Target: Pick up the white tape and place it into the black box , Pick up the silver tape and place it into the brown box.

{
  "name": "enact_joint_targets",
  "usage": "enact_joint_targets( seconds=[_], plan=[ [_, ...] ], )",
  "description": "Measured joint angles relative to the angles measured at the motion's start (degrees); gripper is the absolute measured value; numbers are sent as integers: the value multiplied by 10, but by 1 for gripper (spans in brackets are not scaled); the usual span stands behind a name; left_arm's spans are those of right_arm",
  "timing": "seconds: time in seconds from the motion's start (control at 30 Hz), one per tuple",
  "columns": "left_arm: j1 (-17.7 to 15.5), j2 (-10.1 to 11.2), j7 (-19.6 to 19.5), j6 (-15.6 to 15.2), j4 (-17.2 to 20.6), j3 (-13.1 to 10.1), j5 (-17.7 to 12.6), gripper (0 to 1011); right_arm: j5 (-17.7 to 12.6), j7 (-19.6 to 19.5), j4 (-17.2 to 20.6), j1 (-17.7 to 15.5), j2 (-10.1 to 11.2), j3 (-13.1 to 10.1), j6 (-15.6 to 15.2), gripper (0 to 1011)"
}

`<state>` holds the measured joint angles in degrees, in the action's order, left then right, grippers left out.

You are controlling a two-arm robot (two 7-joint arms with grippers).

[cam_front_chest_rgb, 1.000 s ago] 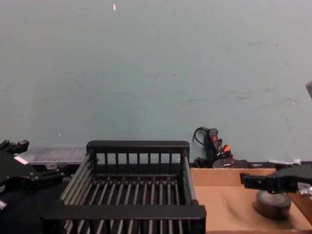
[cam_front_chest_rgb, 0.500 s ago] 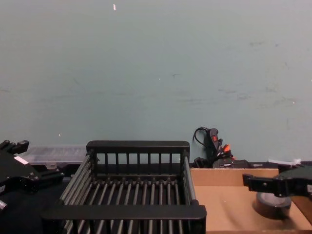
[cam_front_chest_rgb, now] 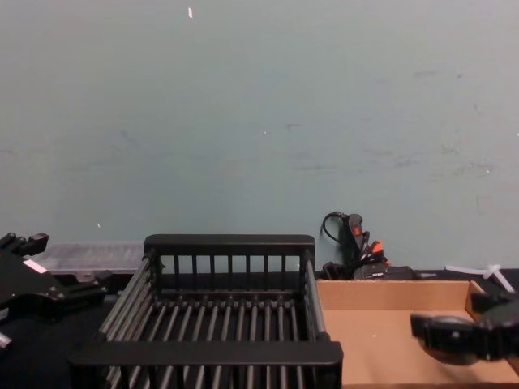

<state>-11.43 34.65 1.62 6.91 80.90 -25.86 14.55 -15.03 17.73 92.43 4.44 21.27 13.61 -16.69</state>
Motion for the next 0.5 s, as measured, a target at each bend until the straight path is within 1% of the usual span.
enact_joint_targets(
  seconds=[0.03,0.2,0.27,0.5],
  plan=[
    [0,0,0,0,0,0,0,1001,-1,0,8,-8,3,3,-3,1002],
    [0,0,0,0,0,0,0,1001,-4,5,26,-28,11,14,-13,1002],
    [0,0,0,0,0,0,0,1002,-5,6,29,-33,14,19,-17,1002],
    [0,0,0,0,0,0,0,1001,-3,13,41,-51,24,45,-28,1002]
  ],
)
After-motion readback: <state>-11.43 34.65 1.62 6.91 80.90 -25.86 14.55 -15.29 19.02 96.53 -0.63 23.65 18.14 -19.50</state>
